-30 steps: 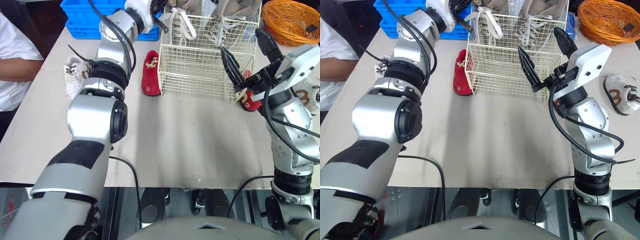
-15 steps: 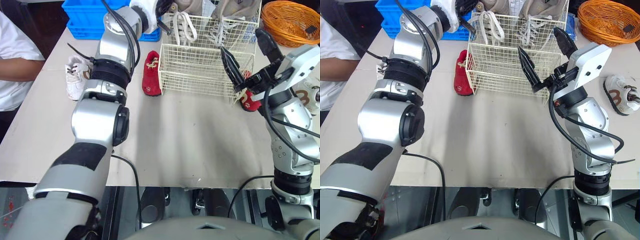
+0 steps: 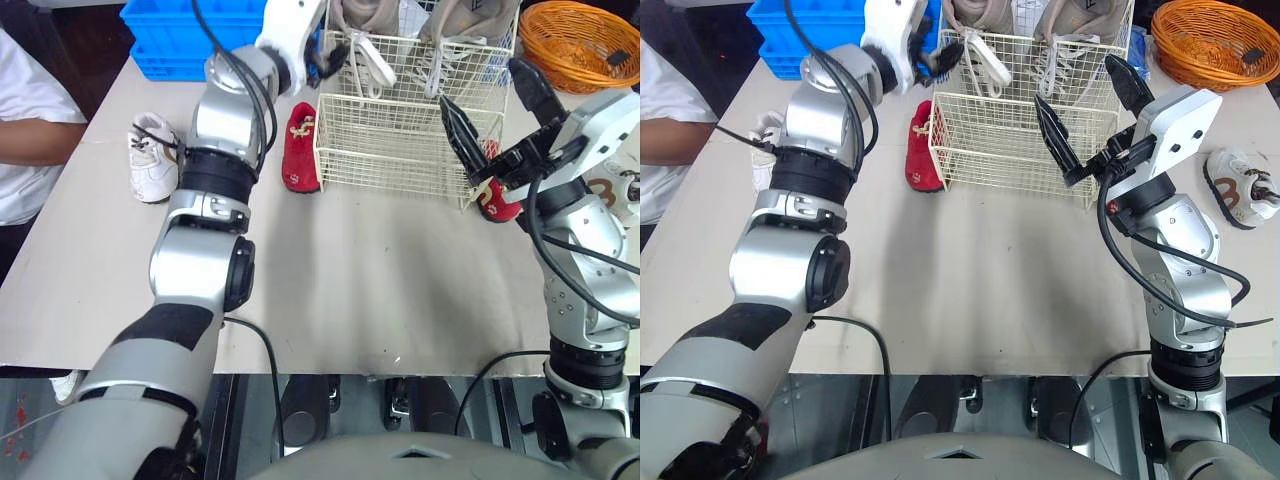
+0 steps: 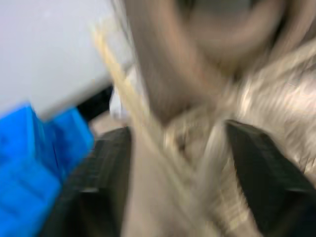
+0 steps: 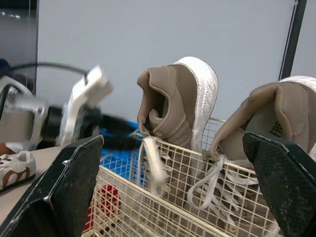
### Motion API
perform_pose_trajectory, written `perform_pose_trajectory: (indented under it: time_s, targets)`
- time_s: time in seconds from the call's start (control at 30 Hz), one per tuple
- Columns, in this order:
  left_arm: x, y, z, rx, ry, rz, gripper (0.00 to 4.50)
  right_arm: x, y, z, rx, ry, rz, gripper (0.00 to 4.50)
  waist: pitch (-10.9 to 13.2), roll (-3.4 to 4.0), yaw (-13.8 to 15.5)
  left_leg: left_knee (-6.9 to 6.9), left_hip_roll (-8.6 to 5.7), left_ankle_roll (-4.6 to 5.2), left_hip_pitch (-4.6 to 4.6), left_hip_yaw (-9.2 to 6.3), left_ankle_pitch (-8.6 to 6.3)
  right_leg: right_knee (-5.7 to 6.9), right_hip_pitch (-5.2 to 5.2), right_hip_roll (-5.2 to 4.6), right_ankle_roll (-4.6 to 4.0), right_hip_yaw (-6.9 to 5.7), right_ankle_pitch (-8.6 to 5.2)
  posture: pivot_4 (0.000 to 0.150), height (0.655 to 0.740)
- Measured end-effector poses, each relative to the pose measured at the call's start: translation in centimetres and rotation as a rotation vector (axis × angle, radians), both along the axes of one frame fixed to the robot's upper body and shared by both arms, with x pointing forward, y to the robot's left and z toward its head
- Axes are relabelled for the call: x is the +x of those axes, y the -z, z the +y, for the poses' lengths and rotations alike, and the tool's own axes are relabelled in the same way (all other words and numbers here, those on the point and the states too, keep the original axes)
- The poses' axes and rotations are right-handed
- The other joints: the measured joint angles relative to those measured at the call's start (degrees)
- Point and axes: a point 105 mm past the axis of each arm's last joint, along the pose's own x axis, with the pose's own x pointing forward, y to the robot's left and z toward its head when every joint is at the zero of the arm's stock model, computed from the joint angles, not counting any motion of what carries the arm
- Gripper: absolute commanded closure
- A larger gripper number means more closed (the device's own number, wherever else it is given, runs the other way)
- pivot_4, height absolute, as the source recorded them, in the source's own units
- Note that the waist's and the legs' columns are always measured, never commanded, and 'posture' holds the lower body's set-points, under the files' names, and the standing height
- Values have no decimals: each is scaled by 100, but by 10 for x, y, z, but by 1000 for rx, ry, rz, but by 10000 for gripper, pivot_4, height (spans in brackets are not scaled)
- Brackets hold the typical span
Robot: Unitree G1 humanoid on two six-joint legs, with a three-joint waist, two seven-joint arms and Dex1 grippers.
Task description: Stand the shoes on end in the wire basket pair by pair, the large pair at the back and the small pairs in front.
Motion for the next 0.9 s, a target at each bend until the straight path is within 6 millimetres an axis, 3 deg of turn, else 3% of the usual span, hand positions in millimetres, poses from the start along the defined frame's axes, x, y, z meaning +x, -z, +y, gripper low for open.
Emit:
perform_pose_trajectory:
  time_s: [0.2, 0.3, 0.5, 0.73, 0.9]
  targets:
    - [-23, -17, 7, 3, 62, -44, 933, 0, 5, 0, -64, -26, 24, 0, 1, 0, -10, -9, 0, 0, -3, -1, 0, -12, -1, 0, 0, -2, 0, 1500, 6860]
    - [-44, -14, 12, -18, 144, 4, 933, -2, 21, 0, -224, -90, 101, 0, 2, 1, -31, -9, 0, 0, -3, -1, 0, -15, 1, -1, 0, -1, 0, 1500, 6860]
    - [-92, -19, 33, 6, 341, 50, 933, 6, 33, 7, -471, -224, 174, 0, 3, 5, -151, -10, 4, 0, 8, 1, 0, -13, 3, 2, -1, 4, 0, 1500, 6860]
    - [-139, 15, 82, 111, 410, 188, 933, 31, 39, 20, -688, -326, 218, 0, 5, 10, -143, -16, 5, 0, 13, 10, -1, -15, 3, -2, -2, 11, -1, 1500, 6860]
    - [-165, 20, 108, 122, 392, 223, 933, 42, 45, 37, -813, -408, 230, 0, 7, 7, -96, -14, 5, 1, 11, 2, -1, -19, 6, -4, -2, 2, -1, 1500, 6860]
